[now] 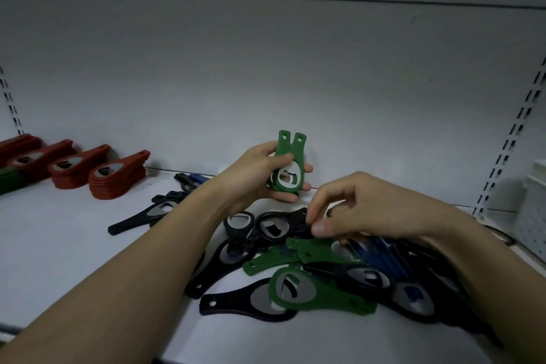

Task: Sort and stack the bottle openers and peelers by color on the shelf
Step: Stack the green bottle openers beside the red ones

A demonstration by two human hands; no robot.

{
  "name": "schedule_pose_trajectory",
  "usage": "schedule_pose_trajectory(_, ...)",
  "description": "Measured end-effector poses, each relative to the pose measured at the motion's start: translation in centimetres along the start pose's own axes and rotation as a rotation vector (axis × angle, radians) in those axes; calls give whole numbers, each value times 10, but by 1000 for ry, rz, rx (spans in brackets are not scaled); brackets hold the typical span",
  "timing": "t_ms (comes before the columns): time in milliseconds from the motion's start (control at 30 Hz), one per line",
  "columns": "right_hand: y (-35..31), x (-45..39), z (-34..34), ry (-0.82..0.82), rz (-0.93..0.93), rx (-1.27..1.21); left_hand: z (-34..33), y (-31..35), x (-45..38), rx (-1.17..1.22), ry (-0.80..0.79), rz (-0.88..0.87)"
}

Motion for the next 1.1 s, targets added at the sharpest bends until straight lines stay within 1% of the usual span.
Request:
schedule_pose_trajectory(67,-5,0,-8,-65,38,150,-1,-1,1,1,14,5)
schedule_pose_trajectory(133,-7,-1,-13,-83,56,280,-2,-2,1,5,18,14)
schedule_pose_trajectory(200,-5,-2,-15,-76,57,332,-2,-3,0,7,21,18)
schedule_pose_trajectory(300,-3,-4,-13,-27,67,336,-2,-3,-1,-2,18,-9)
schedule_pose_trajectory(400,-2,-4,-7,62,79,239,-2,-1,-2,-12,18,-62)
schedule_pose_trajectory(500,-6,-4,10,246,125,14,-3,4,-1,-15,26,-107)
schedule_pose_trajectory(600,-6,-3,28,415,153,-251,-5,7,2,-10,16,-112)
schedule_pose_trajectory(733,1,-4,39,574,160,-437,-11,6,5,-56,-18,-91)
schedule_pose_trajectory(833,7,-5,42,624,150,-485,-17,4,7,-76,-76,-64)
schedule_pose_trajectory(967,13,-8,39,648,115,-470,-22,1,8,-139,-150,-109)
schedule_pose_trajectory(1033,15,-10,36,651,90,-463,-21,-2,6,-165,-141,-130)
schedule_pose_trajectory(1100,17,-11,35,653,65,-441,-18,-2,3,-161,-96,-128)
Point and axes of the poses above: each hand's wrist, its own x-axis away from the middle knuckle, its own z-axis out of the back of the hand, y = z × x, the point moved 5 cm from there along -x, towards the middle knuckle, and after that the axes turned 7 degrees about y, right-handed, at the moved point
